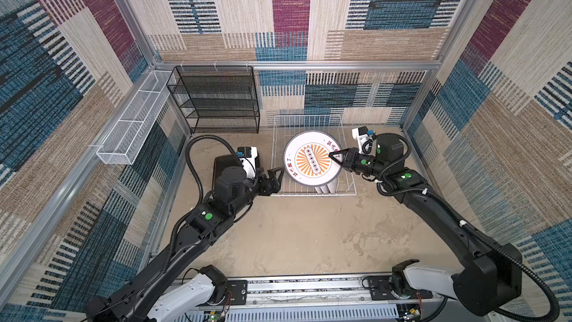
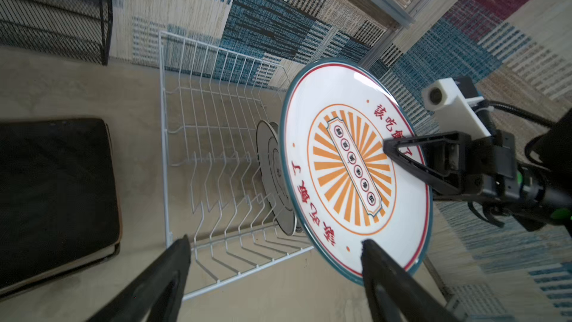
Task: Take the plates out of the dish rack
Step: 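Grasp the patterned plate's rim with the right gripper while the left holds it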
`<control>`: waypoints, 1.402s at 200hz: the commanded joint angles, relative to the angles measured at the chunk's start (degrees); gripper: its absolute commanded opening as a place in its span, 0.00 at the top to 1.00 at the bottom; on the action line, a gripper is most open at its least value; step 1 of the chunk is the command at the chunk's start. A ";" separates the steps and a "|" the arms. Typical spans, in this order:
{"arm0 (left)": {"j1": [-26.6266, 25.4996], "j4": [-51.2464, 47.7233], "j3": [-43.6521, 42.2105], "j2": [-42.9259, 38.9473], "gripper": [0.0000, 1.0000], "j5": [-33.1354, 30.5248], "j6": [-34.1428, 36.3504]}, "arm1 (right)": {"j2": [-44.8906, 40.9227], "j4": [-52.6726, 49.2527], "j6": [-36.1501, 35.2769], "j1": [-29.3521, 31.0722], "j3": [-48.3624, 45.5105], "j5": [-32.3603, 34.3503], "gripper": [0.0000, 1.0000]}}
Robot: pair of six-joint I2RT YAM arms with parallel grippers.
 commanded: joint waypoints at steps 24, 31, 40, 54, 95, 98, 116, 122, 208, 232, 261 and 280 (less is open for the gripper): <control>3.94 11.95 -0.57 8.01 0.17 16.41 -14.24 | 0.34 4.40 -0.77 0.04 -0.01 -3.64 1.00; 4.01 13.53 -0.19 9.40 0.19 18.15 -15.02 | 0.51 4.38 -0.79 0.00 -0.03 -3.89 1.00; 3.98 14.54 0.65 11.19 0.21 19.90 -15.46 | 0.65 4.38 -0.79 0.05 -0.11 -4.26 1.00; 3.98 15.38 1.91 13.52 0.24 22.12 -15.92 | 0.88 4.49 -0.81 0.02 -0.20 -4.67 1.00; 3.98 17.05 2.70 16.62 0.47 24.81 -16.82 | 1.46 4.47 -1.07 0.01 -0.20 -5.75 1.00; 4.02 16.93 2.68 16.62 0.49 24.88 -16.75 | 1.60 4.47 -1.07 0.05 -0.20 -5.69 1.00; 4.09 16.47 2.54 16.63 0.58 25.02 -16.89 | 1.74 4.72 -0.99 0.03 -0.38 -5.94 1.00; 4.06 16.42 2.49 16.49 0.61 25.03 -16.94 | 1.92 4.86 -0.99 0.01 -0.51 -6.12 1.00; 4.43 14.00 1.71 15.00 1.00 24.16 -16.86 | 2.72 4.93 -2.61 0.01 0.12 -6.39 0.83; 4.68 12.36 1.36 13.72 1.00 23.59 -16.79 | 1.89 4.68 -3.53 0.01 0.00 -5.00 0.67; 5.17 8.34 1.53 11.55 1.00 22.33 -16.17 | 0.02 3.07 -6.99 0.08 0.65 -2.67 0.41; 5.27 6.68 1.21 9.94 1.00 22.14 -16.19 | -1.62 1.09 -10.89 0.01 1.42 -0.64 0.23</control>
